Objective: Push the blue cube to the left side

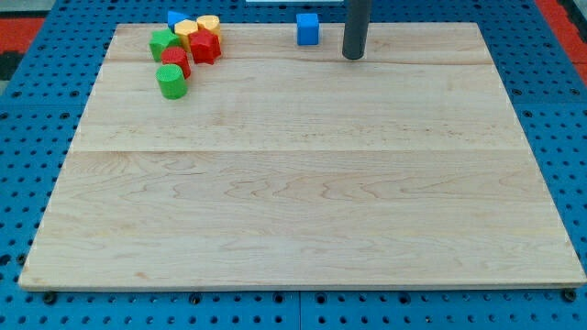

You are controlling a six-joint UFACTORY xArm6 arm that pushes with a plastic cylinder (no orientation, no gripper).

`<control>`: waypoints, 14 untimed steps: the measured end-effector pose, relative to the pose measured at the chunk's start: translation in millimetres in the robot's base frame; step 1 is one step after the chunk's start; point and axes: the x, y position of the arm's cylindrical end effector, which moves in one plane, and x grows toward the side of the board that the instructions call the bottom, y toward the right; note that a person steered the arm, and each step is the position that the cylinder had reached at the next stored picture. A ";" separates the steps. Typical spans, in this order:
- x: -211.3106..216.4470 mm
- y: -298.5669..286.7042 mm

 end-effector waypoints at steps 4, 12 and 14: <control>-5.8 1.7; 12.7 -112.3; 24.6 -113.2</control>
